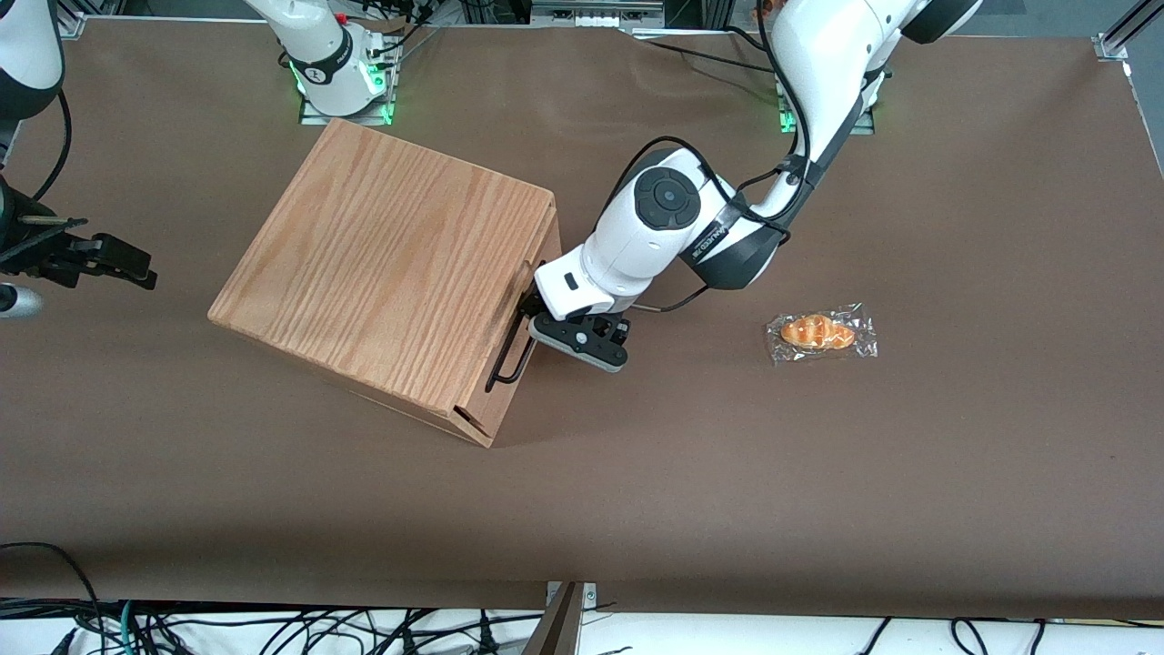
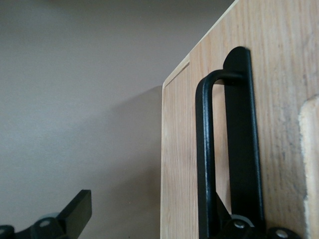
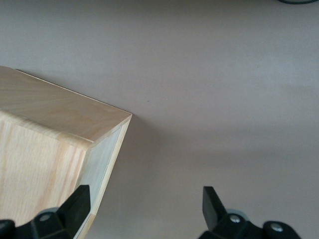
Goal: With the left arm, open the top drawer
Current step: 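Pull the handle with the left gripper, sliding the drawer out of the cabinet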
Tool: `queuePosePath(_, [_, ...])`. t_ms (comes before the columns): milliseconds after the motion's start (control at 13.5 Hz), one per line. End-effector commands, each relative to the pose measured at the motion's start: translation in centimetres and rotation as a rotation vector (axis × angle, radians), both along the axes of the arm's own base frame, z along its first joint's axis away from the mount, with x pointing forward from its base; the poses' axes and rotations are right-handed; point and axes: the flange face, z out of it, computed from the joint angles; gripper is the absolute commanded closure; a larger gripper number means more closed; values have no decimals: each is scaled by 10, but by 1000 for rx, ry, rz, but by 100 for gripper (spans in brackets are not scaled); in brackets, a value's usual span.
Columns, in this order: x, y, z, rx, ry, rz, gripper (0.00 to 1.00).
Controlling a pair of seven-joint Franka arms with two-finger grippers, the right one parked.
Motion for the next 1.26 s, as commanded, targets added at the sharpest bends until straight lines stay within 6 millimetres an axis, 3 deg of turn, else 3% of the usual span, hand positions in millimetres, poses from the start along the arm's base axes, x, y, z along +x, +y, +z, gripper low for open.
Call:
queuePosePath(0, [7,13,-7,88,-24,-43,0])
queuePosePath(520, [52,94,-1,158,3,-99,0])
queuePosePath(892, [80,165,3,192,55,-93,0])
queuePosePath(1189, [85,184,9,200,66,-90,0])
